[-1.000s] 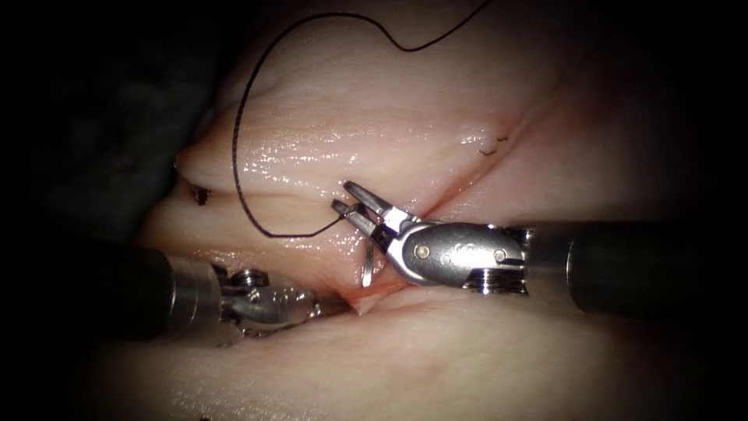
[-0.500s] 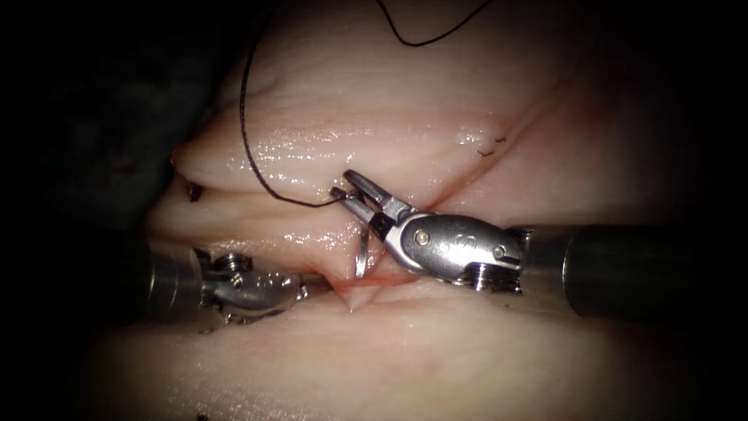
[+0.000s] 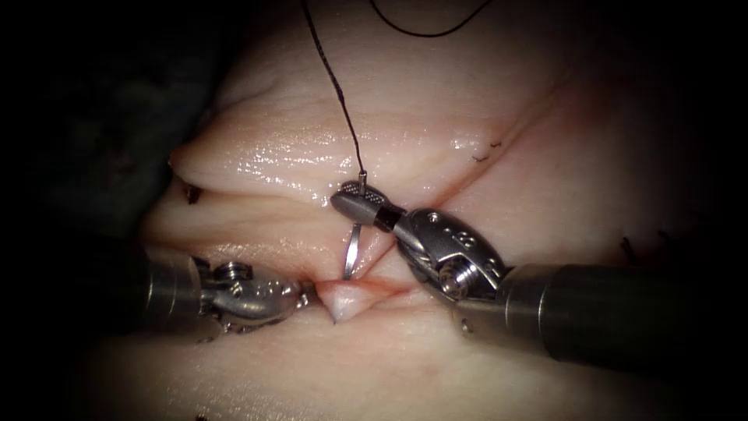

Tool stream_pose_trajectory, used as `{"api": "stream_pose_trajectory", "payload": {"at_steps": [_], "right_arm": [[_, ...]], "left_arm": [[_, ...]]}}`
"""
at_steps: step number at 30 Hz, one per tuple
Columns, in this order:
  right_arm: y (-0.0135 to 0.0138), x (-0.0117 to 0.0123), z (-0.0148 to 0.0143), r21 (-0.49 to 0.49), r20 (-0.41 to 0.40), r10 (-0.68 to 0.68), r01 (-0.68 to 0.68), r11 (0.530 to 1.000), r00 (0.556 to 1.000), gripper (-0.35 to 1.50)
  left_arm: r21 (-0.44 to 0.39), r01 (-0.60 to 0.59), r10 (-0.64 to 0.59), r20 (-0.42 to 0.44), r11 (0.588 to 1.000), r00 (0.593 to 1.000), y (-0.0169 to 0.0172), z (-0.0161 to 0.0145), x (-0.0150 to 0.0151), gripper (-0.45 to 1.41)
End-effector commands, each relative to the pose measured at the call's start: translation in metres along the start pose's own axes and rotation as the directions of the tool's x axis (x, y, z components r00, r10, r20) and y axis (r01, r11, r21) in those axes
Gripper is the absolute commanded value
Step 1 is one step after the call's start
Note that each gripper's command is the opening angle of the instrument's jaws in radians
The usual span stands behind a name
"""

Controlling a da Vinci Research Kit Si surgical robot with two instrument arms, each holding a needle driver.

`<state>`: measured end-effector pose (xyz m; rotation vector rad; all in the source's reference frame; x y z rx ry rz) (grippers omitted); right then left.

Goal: Wound Closure

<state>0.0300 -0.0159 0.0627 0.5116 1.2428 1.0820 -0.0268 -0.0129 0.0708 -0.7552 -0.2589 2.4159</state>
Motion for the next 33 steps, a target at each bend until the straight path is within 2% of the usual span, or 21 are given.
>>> {"api": "stream_pose_trajectory", "payload": {"at_steps": [1, 8, 10, 16, 18, 19, 20, 21, 22, 23, 25, 26, 27, 31, 33], "right_arm": [[-0.0007, -0.0007, 0.0007, 0.010, 0.007, 0.007, -0.007, 1.000, 1.000, -0.35], [-0.0032, -0.0018, 0.0006, 0.023, 0.077, 0.037, -0.039, 0.999, 0.996, -0.35], [-0.0038, -0.0018, 0.0004, -0.006, 0.098, 0.070, -0.070, 0.998, 0.993, -0.35], [-0.0042, -0.0017, 0.0003, -0.037, 0.136, 0.102, -0.098, 0.995, 0.986, -0.35], [-0.0040, -0.0014, 0.0006, -0.042, 0.130, 0.105, -0.101, 0.994, 0.986, -0.35], [-0.0036, -0.0010, 0.0010, -0.029, 0.081, 0.116, -0.114, 0.993, 0.990, -0.35], [-0.0030, -0.0004, 0.0010, -0.012, 0.023, 0.051, -0.050, 0.999, 0.998, 0.51], [-0.0026, -0.0001, 0.0010, -0.011, 0.004, 0.036, -0.036, 0.999, 0.999, 0.64], [-0.0018, 0.0007, 0.0009, -0.016, -0.012, 0.000, 0.000, 1.000, 1.000, 0.89], [-0.0014, 0.0011, 0.0009, -0.021, -0.016, -0.021, 0.021, 1.000, 1.000, 1.03], [-0.0005, 0.0021, 0.0006, -0.030, -0.017, -0.080, 0.079, 0.996, 0.997, 1.26], [0.0002, 0.0027, 0.0001, -0.023, -0.025, -0.088, 0.088, 0.996, 0.996, 1.31], [0.0009, 0.0033, -0.0006, -0.010, -0.050, -0.084, 0.084, 0.996, 0.995, 1.35], [0.0021, 0.0047, -0.0025, 0.017, -0.087, -0.071, 0.073, 0.997, 0.994, 1.38], [0.0029, 0.0061, -0.0043, 0.034, -0.111, -0.056, 0.060, 0.998, 0.992, 1.40]], "left_arm": [[-0.001, 0.000, 0.000, 0.001, 1.000, 1.000, 0.0004, 0.0008, -0.0002, -0.20], [-0.004, 0.001, -0.001, 0.000, 1.000, 1.000, 0.0004, 0.0008, -0.0003, -0.21], [-0.004, 0.000, 0.000, 0.000, 1.000, 1.000, 0.0003, 0.0007, -0.0003, -0.21], [-0.005, 0.000, 0.000, 0.000, 1.000, 1.000, 0.0002, 0.0007, -0.0004, -0.23], [-0.004, 0.000, 0.000, 0.000, 1.000, 1.000, 0.0002, 0.0007, -0.0004, -0.23], [-0.006, -0.004, 0.004, 0.001, 1.000, 1.000, 0.0004, 0.0006, -0.0004, -0.23], [-0.008, -0.012, 0.012, -0.004, 1.000, 1.000, 0.0007, 0.0004, -0.0003, -0.23], [-0.007, -0.021, 0.021, -0.008, 1.000, 1.000, 0.0009, 0.0002, -0.0002, -0.23], [-0.009, -0.040, 0.040, -0.030, 0.999, 0.999, 0.0014, -0.0005, 0.0001, -0.23], [-0.012, -0.059, 0.058, -0.043, 0.998, 0.997, 0.0017, -0.0008, 0.0002, -0.23], [-0.018, -0.100, 0.099, -0.071, 0.995, 0.993, 0.0023, -0.0017, 0.0006, -0.23], [-0.024, -0.165, 0.161, -0.114, 0.986, 0.980, 0.0029, -0.0026, 0.0011, -0.23], [-0.025, -0.221, 0.215, -0.154, 0.975, 0.965, 0.0032, -0.0033, 0.0016, -0.23], [-0.013, -0.306, 0.297, -0.203, 0.952, 0.933, 0.0036, -0.0040, 0.0025, -0.23], [-0.005, -0.353, 0.344, -0.210, 0.936, 0.915, 0.0037, -0.0037, 0.0029, -0.13]]}}
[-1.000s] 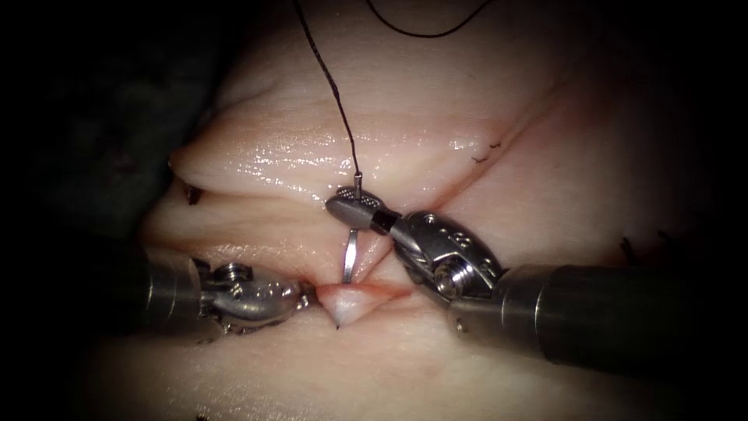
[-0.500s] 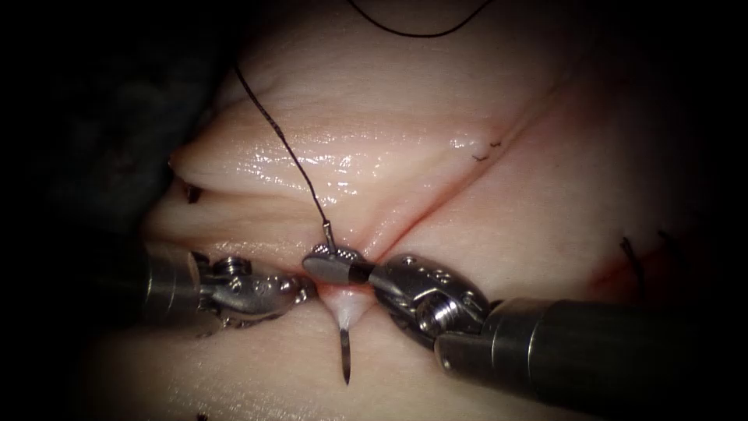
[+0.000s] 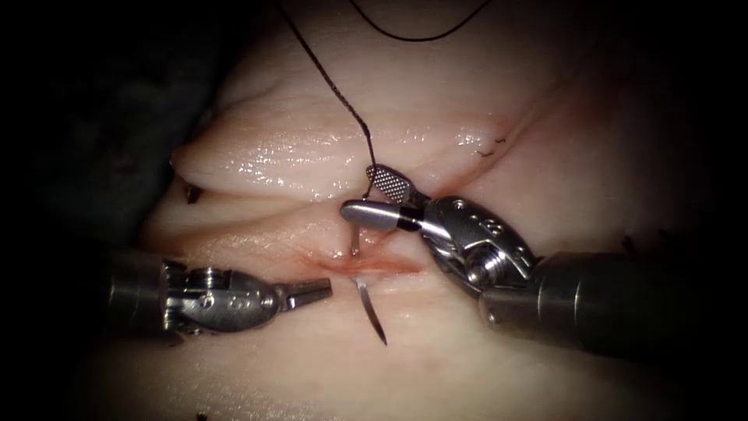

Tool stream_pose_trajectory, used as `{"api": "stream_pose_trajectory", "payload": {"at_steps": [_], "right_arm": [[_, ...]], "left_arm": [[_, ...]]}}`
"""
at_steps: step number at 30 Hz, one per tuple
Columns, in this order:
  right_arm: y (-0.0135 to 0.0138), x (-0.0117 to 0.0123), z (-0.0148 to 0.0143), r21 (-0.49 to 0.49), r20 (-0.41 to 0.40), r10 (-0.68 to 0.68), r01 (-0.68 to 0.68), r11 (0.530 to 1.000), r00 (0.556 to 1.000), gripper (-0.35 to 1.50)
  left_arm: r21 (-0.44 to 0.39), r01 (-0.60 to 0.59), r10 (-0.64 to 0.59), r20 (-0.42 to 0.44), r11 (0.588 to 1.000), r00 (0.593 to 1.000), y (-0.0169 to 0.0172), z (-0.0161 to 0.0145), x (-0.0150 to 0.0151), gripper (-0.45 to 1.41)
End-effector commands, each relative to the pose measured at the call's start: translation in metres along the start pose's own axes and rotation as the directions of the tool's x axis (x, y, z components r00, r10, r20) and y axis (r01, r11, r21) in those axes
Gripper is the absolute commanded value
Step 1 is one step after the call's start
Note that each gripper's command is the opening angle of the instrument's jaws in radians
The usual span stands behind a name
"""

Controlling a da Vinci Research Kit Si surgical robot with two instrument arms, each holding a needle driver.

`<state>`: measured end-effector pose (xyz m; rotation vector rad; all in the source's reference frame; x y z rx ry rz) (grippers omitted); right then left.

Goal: Wound Closure

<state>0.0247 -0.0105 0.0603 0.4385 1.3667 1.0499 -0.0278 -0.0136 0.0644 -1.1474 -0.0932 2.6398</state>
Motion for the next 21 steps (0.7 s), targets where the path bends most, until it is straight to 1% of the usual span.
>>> {"api": "stream_pose_trajectory", "payload": {"at_steps": [1, 2, 3, 4, 8, 11, 16, 18, 21], "right_arm": [[0.0006, 0.0003, -0.0005, 0.011, -0.004, 0.004, -0.004, 1.000, 1.000, 1.38], [0.0009, 0.0007, -0.0012, 0.018, -0.008, 0.002, -0.002, 1.000, 1.000, 1.31], [0.0010, 0.0008, -0.0016, 0.020, -0.006, 0.003, -0.003, 1.000, 1.000, 1.31], [0.0012, 0.0009, -0.0020, 0.012, -0.006, -0.002, 0.003, 1.000, 1.000, 1.30], [0.0014, 0.0006, -0.0023, 0.011, -0.006, -0.025, 0.025, 1.000, 1.000, 1.30], [0.0014, 0.0001, -0.0023, 0.012, -0.008, -0.043, 0.043, 0.999, 0.999, 1.30], [0.0017, -0.0007, -0.0023, 0.012, -0.003, -0.067, 0.067, 0.998, 0.998, 1.30], [0.0019, -0.0011, -0.0023, 0.012, -0.004, -0.072, 0.072, 0.997, 0.997, 1.28], [0.0021, -0.0015, -0.0023, 0.013, -0.002, -0.078, 0.078, 0.997, 0.997, 1.28]], "left_arm": [[-0.002, -0.016, 0.016, -0.009, 1.000, 1.000, 0.0005, 0.0012, -0.0001, -0.08], [-0.003, -0.051, 0.051, -0.028, 0.999, 0.998, 0.0005, 0.0016, 0.0002, 0.04], [0.001, -0.080, 0.080, -0.041, 0.997, 0.996, 0.0006, 0.0019, 0.0005, 0.11], [0.003, -0.109, 0.110, -0.047, 0.994, 0.993, 0.0008, 0.0022, 0.0009, 0.22], [0.014, -0.165, 0.166, -0.060, 0.986, 0.984, 0.0013, 0.0025, 0.0018, 0.43], [0.027, -0.194, 0.196, -0.076, 0.981, 0.978, 0.0013, 0.0020, 0.0024, 0.48], [0.042, -0.217, 0.220, -0.096, 0.975, 0.971, 0.0011, 0.0010, 0.0034, 0.48], [0.047, -0.239, 0.243, -0.093, 0.970, 0.966, 0.0013, 0.0012, 0.0035, 0.39], [0.046, -0.267, 0.270, -0.085, 0.963, 0.959, 0.0016, 0.0016, 0.0032, 0.38]]}}
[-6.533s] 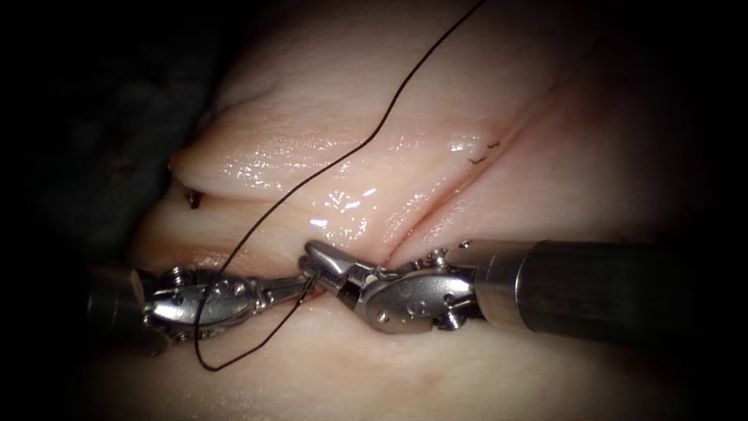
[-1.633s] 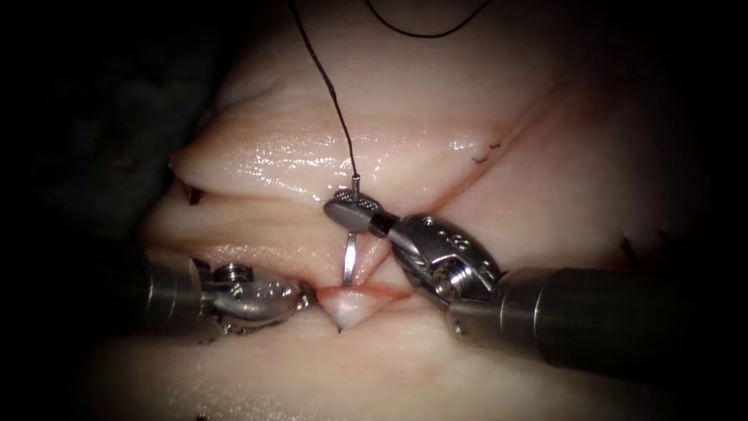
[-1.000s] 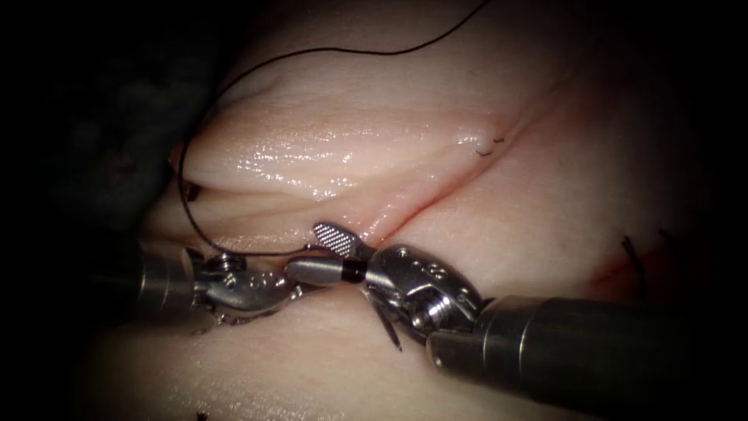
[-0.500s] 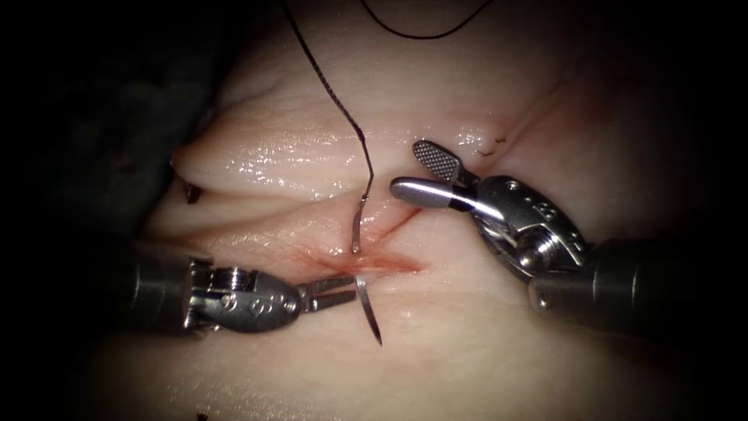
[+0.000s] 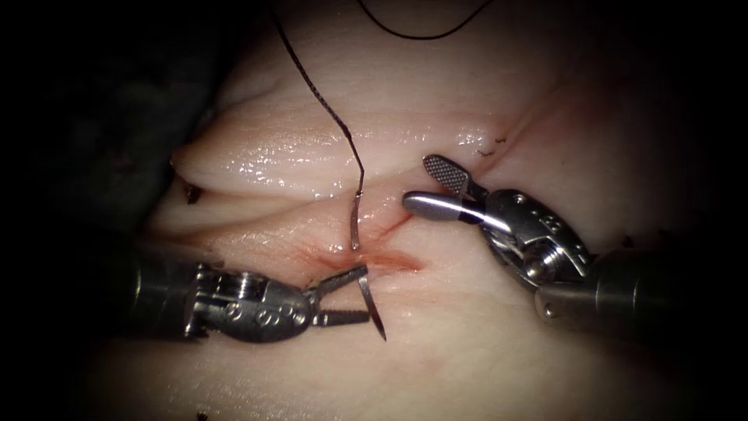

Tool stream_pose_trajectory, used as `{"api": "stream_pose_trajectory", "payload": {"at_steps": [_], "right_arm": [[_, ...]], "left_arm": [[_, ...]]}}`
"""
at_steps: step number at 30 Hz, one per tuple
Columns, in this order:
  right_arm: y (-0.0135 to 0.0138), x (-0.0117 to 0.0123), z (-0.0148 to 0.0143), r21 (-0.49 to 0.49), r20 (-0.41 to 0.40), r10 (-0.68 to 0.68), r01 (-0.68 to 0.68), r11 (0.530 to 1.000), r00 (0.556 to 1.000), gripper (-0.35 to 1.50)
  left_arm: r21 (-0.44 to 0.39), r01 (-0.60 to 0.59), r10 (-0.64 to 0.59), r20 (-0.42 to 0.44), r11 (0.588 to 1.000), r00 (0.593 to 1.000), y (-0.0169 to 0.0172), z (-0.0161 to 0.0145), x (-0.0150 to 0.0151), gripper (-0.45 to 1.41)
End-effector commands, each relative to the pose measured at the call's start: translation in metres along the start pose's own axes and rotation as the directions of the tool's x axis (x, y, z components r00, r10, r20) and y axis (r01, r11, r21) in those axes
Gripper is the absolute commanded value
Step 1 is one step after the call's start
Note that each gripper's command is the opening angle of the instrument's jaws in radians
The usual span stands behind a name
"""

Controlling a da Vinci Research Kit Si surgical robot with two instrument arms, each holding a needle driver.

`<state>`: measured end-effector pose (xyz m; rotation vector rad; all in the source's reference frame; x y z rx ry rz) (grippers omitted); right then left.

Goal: Wound Closure

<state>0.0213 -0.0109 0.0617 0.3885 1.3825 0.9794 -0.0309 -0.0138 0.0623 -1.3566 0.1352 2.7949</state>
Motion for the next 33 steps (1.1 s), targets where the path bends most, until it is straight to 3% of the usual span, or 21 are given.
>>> {"api": "stream_pose_trajectory", "payload": {"at_steps": [1, 6, 18, 20, 22, 23, 24, 26, 27, 33], "right_arm": [[0.0000, -0.0009, 0.0006, 0.003, 0.001, -0.001, 0.001, 1.000, 1.000, 1.28], [0.0001, -0.0014, 0.0006, 0.003, 0.003, -0.007, 0.007, 1.000, 1.000, 1.28], [0.0000, -0.0018, 0.0006, 0.004, 0.002, -0.011, 0.011, 1.000, 1.000, 1.25], [-0.0001, -0.0019, 0.0006, 0.004, 0.005, -0.013, 0.013, 1.000, 1.000, 1.25], [-0.0001, -0.0020, 0.0006, 0.004, 0.005, -0.014, 0.014, 1.000, 1.000, 1.23], [-0.0001, -0.0020, 0.0005, 0.004, 0.005, -0.014, 0.014, 1.000, 1.000, 1.23], [-0.0002, -0.0021, 0.0005, 0.005, 0.005, -0.015, 0.015, 1.000, 1.000, 1.21], [-0.0002, -0.0022, 0.0004, 0.007, 0.005, -0.016, 0.016, 1.000, 1.000, 1.18], [-0.0003, -0.0022, 0.0002, 0.009, 0.006, -0.016, 0.016, 1.000, 1.000, 1.13], [-0.0001, -0.0020, -0.0010, 0.005, 0.057, -0.137, 0.137, 0.991, 0.989, 0.07]], "left_arm": [[-0.012, -0.012, 0.013, 0.014, 1.000, 1.000, 0.0009, 0.0009, -0.0004, 0.36], [-0.058, -0.049, 0.052, 0.055, 0.997, 0.997, 0.0022, 0.0014, -0.0011, 0.36], [-0.069, -0.108, 0.112, 0.063, 0.992, 0.992, 0.0010, 0.0035, -0.0008, 0.38], [-0.064, -0.108, 0.113, 0.070, 0.992, 0.991, 0.0009, 0.0036, -0.0009, 0.29], [-0.055, -0.109, 0.113, 0.084, 0.993, 0.990, 0.0007, 0.0036, -0.0010, 0.04], [-0.052, -0.109, 0.114, 0.089, 0.993, 0.990, 0.0007, 0.0035, -0.0010, -0.15], [-0.053, -0.110, 0.114, 0.088, 0.993, 0.990, 0.0006, 0.0034, -0.0011, -0.45], [-0.054, -0.109, 0.114, 0.088, 0.993, 0.990, 0.0007, 0.0033, -0.0011, -0.45], [-0.054, -0.109, 0.113, 0.089, 0.993, 0.990, 0.0009, 0.0032, -0.0010, -0.45], [-0.055, -0.009, 0.010, 0.030, 0.998, 1.000, 0.0023, 0.0024, 0.0002, -0.45]]}}
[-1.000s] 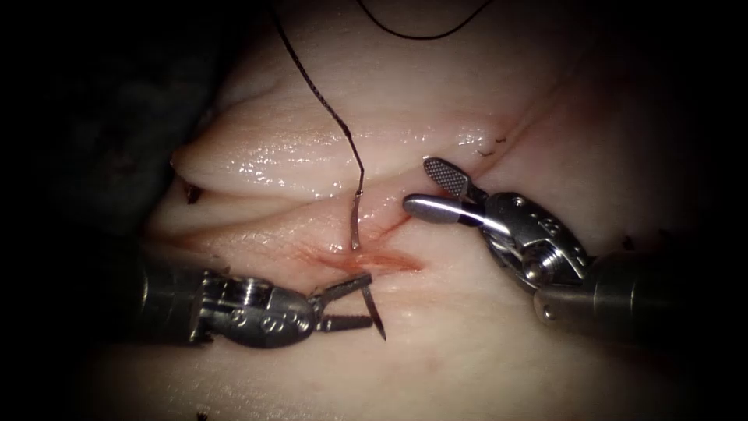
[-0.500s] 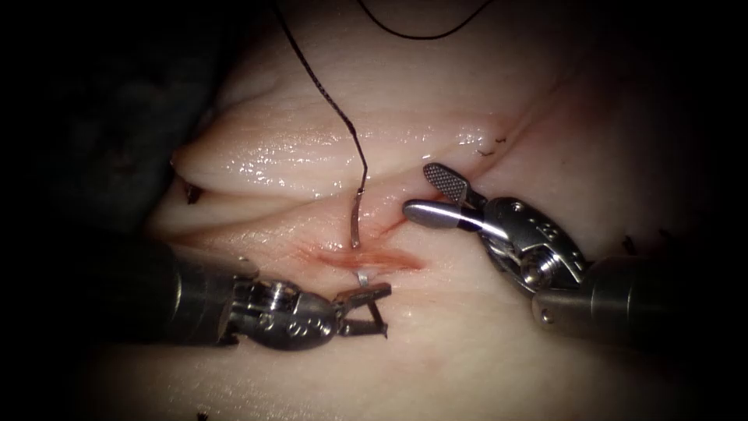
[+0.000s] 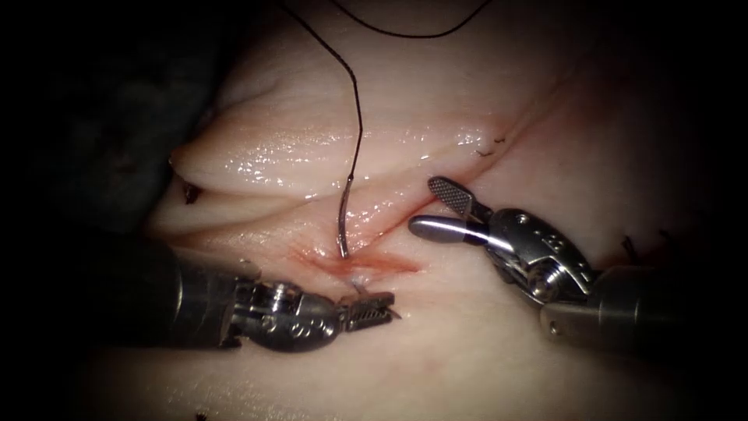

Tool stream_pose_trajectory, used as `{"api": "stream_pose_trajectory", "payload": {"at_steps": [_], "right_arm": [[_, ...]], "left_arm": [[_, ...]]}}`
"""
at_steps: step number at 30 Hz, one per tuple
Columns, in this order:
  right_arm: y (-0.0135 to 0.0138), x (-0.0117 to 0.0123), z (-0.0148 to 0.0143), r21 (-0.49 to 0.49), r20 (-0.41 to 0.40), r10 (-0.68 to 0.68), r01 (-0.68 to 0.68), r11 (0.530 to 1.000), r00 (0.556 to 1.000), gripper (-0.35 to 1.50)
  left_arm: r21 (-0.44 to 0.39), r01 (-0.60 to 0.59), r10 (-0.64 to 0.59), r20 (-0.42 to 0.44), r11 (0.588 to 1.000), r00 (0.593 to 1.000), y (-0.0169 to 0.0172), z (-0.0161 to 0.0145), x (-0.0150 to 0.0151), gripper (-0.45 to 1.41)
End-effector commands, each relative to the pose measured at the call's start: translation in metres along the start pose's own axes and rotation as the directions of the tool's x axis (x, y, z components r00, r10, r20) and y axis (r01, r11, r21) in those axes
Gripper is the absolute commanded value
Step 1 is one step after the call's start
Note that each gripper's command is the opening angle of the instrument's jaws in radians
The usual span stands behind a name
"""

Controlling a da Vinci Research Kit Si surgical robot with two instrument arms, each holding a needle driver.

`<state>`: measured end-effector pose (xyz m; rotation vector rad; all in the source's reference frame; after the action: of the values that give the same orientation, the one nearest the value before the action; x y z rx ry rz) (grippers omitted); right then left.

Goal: Wound Closure

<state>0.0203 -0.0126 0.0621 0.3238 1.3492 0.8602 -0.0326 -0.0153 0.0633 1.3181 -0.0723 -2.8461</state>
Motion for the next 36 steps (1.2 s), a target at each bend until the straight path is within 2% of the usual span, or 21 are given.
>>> {"api": "stream_pose_trajectory", "payload": {"at_steps": [1, 3, 5, 7, 8, 11, 12, 15, 17, 19, 20, 23, 26, 30, 31, 32, 33, 36], "right_arm": [[0.0002, -0.0005, 0.0003, -0.041, 0.058, -0.133, 0.135, 0.990, 0.989, 0.04], [0.0002, -0.0005, 0.0002, -0.047, 0.095, -0.182, 0.187, 0.981, 0.979, 0.04], [0.0002, -0.0005, 0.0002, -0.043, 0.095, -0.216, 0.221, 0.974, 0.972, 0.04], [0.0001, -0.0005, 0.0002, 0.009, 0.082, -0.218, 0.218, 0.976, 0.972, -0.04], [-0.0001, -0.0007, 0.0002, 0.025, 0.077, -0.237, 0.236, 0.971, 0.968, -0.35], [-0.0005, -0.0009, 0.0001, 0.037, 0.073, -0.245, 0.243, 0.969, 0.967, -0.35], [-0.0008, -0.0010, 0.0001, 0.046, 0.070, -0.245, 0.243, 0.969, 0.967, -0.28], [-0.0012, -0.0011, -0.0001, 0.062, 0.066, -0.246, 0.242, 0.968, 0.967, -0.18], [-0.0018, -0.0012, -0.0002, 0.073, 0.069, -0.247, 0.242, 0.968, 0.967, -0.18], [-0.0018, -0.0012, -0.0002, 0.072, 0.069, -0.247, 0.242, 0.968, 0.967, -0.11], [-0.0018, -0.0012, -0.0002, 0.072, 0.070, -0.235, 0.230, 0.970, 0.969, -0.01], [-0.0018, -0.0012, -0.0002, 0.070, 0.078, -0.172, 0.167, 0.984, 0.982, 0.15], [-0.0020, -0.0013, -0.0002, 0.070, 0.084, -0.120, 0.114, 0.991, 0.989, 0.19], [-0.0023, -0.0013, -0.0003, 0.068, 0.095, -0.025, 0.019, 0.998, 0.995, 0.52], [-0.0024, -0.0012, -0.0003, 0.066, 0.099, 0.011, -0.017, 0.998, 0.995, 0.61], [-0.0027, -0.0011, -0.0003, 0.063, 0.106, 0.072, -0.079, 0.995, 0.992, 0.86], [-0.0029, -0.0009, -0.0003, 0.061, 0.110, 0.103, -0.110, 0.992, 0.989, 0.99], [-0.0034, -0.0004, -0.0001, 0.062, 0.118, 0.168, -0.177, 0.982, 0.979, 1.14]], "left_arm": [[-0.018, 0.073, -0.074, -0.064, 0.997, 0.995, 0.0009, 0.0002, 0.0006, -0.45], [-0.034, 0.144, -0.147, -0.127, 0.989, 0.981, 0.0013, -0.0002, 0.0012, -0.45], [-0.078, 0.242, -0.253, -0.200, 0.967, 0.947, 0.0016, -0.0007, 0.0020, -0.45], [-0.126, 0.322, -0.345, -0.250, 0.938, 0.905, 0.0020, -0.0011, 0.0027, -0.45], [-0.172, 0.375, -0.411, -0.283, 0.911, 0.867, 0.0022, -0.0015, 0.0034, -0.45], [-0.239, 0.442, -0.501, -0.346, 0.865, 0.793, 0.0024, -0.0022, 0.0043, -0.45], [-0.285, 0.471, -0.550, -0.381, 0.835, 0.744, 0.0026, -0.0027, 0.0049, -0.45], [-0.344, 0.491, -0.598, -0.405, 0.800, 0.691, 0.0030, -0.0036, 0.0058, -0.45], [-0.408, 0.503, -0.646, -0.427, 0.762, 0.632, 0.0039, -0.0048, 0.0070, -0.45], [-0.436, 0.503, -0.664, -0.432, 0.746, 0.611, 0.0045, -0.0056, 0.0077, -0.45], [-0.456, 0.494, -0.669, -0.433, 0.740, 0.604, 0.0049, -0.0062, 0.0083, -0.45], [-0.480, 0.479, -0.674, -0.432, 0.735, 0.600, 0.0054, -0.0074, 0.0095, -0.45], [-0.435, 0.421, -0.600, -0.470, 0.796, 0.648, 0.0052, -0.0084, 0.0105, -0.45], [-0.306, 0.353, -0.464, -0.490, 0.884, 0.738, 0.0036, -0.0093, 0.0110, -0.45], [-0.258, 0.322, -0.410, -0.482, 0.911, 0.774, 0.0030, -0.0094, 0.0110, -0.45], [-0.190, 0.283, -0.340, -0.452, 0.940, 0.825, 0.0021, -0.0095, 0.0108, -0.45], [-0.154, 0.264, -0.305, -0.432, 0.952, 0.848, 0.0015, -0.0094, 0.0107, -0.45], [-0.091, 0.220, -0.237, -0.412, 0.971, 0.880, -0.0002, -0.0093, 0.0102, -0.45]]}}
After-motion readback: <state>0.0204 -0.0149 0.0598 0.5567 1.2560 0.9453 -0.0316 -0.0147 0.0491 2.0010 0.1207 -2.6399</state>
